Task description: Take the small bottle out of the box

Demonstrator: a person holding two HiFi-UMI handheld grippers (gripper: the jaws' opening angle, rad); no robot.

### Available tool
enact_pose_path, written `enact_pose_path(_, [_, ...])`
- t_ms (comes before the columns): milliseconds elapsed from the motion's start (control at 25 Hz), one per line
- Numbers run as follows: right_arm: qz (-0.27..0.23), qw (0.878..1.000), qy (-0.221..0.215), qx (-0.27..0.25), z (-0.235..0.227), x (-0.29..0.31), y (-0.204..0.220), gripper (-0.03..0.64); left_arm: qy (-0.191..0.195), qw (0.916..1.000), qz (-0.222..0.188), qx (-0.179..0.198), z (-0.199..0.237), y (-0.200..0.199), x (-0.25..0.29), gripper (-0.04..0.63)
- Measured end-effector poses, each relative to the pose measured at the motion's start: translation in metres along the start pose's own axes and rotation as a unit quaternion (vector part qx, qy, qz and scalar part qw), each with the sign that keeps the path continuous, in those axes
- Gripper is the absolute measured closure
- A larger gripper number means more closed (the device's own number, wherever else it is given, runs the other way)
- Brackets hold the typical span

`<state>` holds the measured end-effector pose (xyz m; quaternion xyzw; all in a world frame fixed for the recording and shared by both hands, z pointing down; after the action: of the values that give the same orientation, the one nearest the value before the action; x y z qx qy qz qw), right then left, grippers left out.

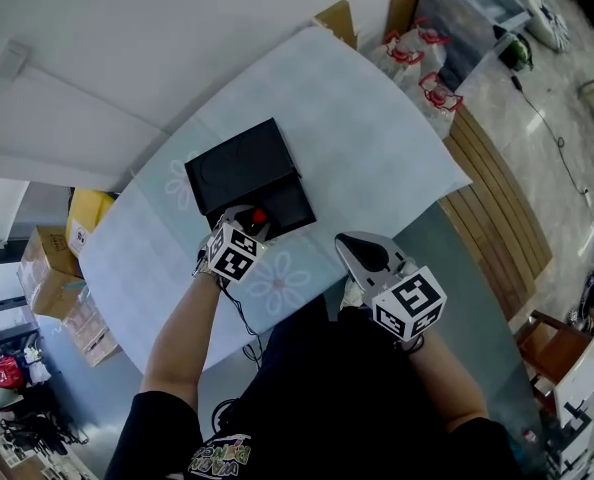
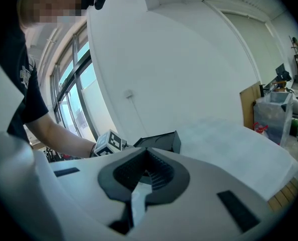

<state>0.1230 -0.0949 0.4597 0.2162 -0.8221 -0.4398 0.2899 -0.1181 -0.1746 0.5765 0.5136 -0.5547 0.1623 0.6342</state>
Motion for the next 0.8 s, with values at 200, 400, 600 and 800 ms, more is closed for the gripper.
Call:
enact_pose_path(200, [0.001,1.000,-0.009,-0.011,0.003,-0.004,-0.001,0.598,-0.045,0.9973,-0.049,-0.032,0.001,0.000,-0.018,0.425])
enact_pose_path(400, [0.004,1.000,-0.017,-0.021,0.006,-0.009,-0.002,0.598,-0.093,0.9864,-0.107,-0.083,0.002,-0.001,-0.038,0.425])
enact_pose_path(600, [0.004,0.999,-0.021,-0.034,0.005,-0.014,-0.007,0.598,-0.132,0.9690,-0.167,-0.126,0.001,-0.010,-0.059,0.425])
enact_pose_path(800, [-0.001,0.999,-0.021,-0.044,0.001,-0.025,-0.012,0.598,-0.157,0.9489,-0.223,-0.159,-0.007,-0.025,-0.088,0.425])
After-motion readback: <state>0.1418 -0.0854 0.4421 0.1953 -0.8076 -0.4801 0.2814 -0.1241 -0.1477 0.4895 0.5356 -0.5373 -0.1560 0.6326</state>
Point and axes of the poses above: the fingertips, and each gripper's own axes: x forward along the fingers, z to its left, y out of its underside, the point moved 8 cm from there along -x, backward along the fingers, and after that the axes turned 4 degrees about x, right-handed, at the moved point
